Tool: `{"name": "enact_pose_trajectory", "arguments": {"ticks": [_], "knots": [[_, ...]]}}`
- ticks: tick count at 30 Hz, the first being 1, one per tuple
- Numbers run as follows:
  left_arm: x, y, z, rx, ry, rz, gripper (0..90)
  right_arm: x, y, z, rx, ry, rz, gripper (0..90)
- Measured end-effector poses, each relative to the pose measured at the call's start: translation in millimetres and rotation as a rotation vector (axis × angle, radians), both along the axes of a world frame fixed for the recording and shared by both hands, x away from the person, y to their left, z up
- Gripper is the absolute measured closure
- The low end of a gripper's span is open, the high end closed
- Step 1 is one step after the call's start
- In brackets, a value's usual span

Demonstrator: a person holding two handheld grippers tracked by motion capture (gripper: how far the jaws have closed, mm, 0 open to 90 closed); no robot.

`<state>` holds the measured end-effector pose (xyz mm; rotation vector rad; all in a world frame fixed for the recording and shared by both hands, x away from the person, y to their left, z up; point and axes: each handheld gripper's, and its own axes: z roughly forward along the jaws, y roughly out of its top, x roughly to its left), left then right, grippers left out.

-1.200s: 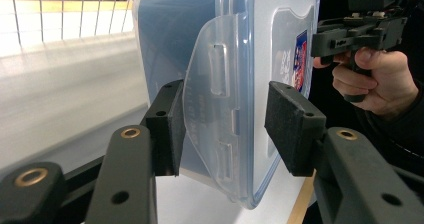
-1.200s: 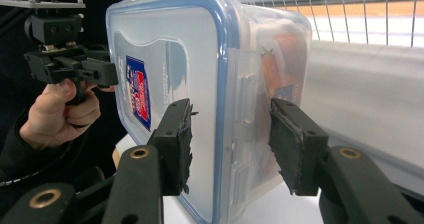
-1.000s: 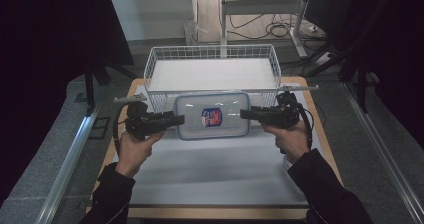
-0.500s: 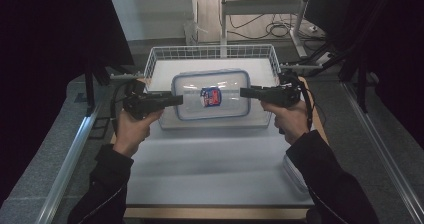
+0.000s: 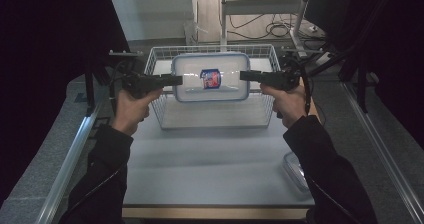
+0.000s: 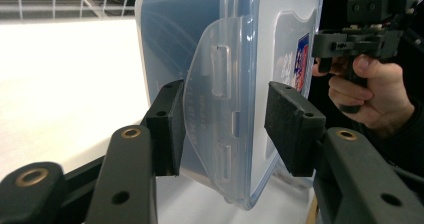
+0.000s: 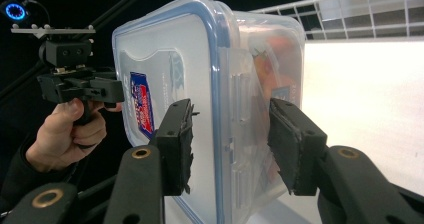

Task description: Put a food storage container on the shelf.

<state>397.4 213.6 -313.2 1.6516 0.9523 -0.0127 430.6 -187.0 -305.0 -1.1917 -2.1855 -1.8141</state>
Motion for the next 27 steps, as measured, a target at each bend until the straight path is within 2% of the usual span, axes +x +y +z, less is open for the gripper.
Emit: {"name": "enact_pose_trajectory", "arguments": {"ticks": [10, 20, 27], "knots": [[27.8, 2.9, 5.1, -0.02, 0.007, -0.001, 51.9, 24.4, 3.7, 11.9, 0.003, 0.011, -0.029, 53.9], [45.2, 3.0, 2.7, -0.011, 0.031, 0.021, 51.4, 46.5, 6.4, 4.1, 0.02, 0.041, -0.045, 53.5], [53.2, 1.9, -6.9, -0.003, 0.057, 0.03, 50.4, 52.1, 8.8, -2.0, 0.007, 0.066, -0.054, 53.3]]}}
